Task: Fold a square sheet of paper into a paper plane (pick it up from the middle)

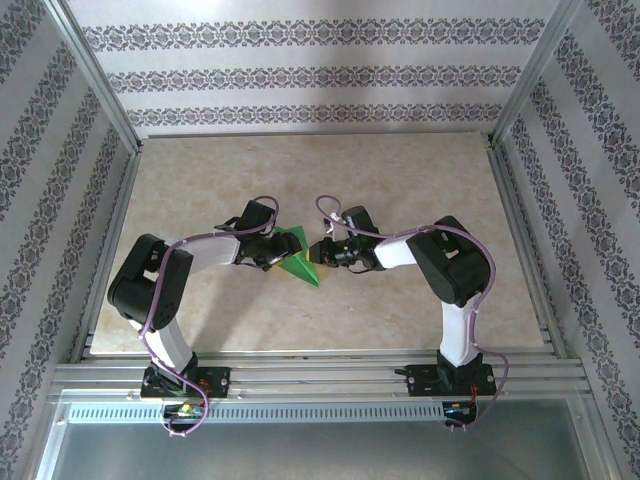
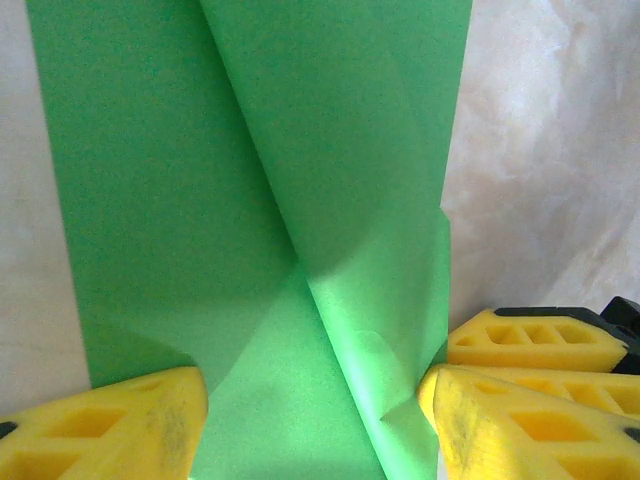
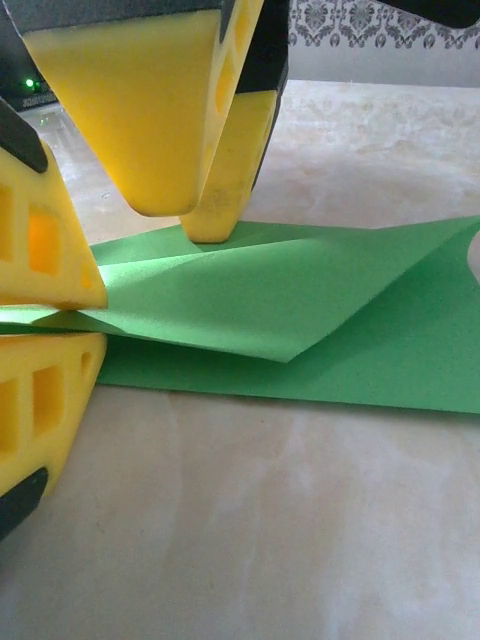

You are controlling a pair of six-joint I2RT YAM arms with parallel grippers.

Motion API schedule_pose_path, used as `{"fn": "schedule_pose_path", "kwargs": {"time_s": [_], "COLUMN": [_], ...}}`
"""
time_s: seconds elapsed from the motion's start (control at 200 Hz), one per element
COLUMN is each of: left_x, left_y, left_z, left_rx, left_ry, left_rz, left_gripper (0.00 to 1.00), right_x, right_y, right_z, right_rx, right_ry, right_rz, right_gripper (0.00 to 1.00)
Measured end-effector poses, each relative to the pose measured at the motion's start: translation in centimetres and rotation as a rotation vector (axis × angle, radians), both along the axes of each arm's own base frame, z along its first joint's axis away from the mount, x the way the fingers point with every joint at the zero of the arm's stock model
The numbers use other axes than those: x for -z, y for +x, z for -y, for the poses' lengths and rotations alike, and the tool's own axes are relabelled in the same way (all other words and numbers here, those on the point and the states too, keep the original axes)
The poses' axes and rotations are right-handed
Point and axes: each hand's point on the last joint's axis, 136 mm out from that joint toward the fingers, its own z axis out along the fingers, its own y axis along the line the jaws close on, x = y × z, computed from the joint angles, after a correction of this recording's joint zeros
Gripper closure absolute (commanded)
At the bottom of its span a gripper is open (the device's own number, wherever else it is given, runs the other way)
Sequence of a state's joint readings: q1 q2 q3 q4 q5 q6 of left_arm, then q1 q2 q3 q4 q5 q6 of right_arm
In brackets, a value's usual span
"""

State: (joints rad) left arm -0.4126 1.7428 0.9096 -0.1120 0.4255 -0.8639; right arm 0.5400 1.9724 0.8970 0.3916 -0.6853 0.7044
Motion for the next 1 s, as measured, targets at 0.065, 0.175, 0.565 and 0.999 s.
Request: {"fn": "schedule_pose_path", "kwargs": {"time_s": [0.065,0.175,0.565,0.999], "left_x": [0.0,-0.1,-4.1,-4.5], "left_y": [0.0,0.0,0.2,2.6], "left_z": [0.0,0.0,0.7,2.8], "left_rx": [0.000,0.000,0.018,-0.015], "left_ry": [0.000,-0.001,-0.070,-0.212], "left_rz": [0.000,0.001,0.062,0.094], "left_gripper": [0.37,0.37,0.35,0.65], "right_x": [0.1,0.1,0.2,0.2], "right_y": [0.0,0.0,0.1,0.1], "right_z": [0.1,0.1,0.3,0.3], "right_rx": [0.000,0.000,0.007,0.005], "right_ry": [0.000,-0.002,-0.006,-0.014], "right_rz": [-0.004,-0.006,-0.012,-0.021], "right_gripper": [0.84,0.85,0.85,0.84]}}
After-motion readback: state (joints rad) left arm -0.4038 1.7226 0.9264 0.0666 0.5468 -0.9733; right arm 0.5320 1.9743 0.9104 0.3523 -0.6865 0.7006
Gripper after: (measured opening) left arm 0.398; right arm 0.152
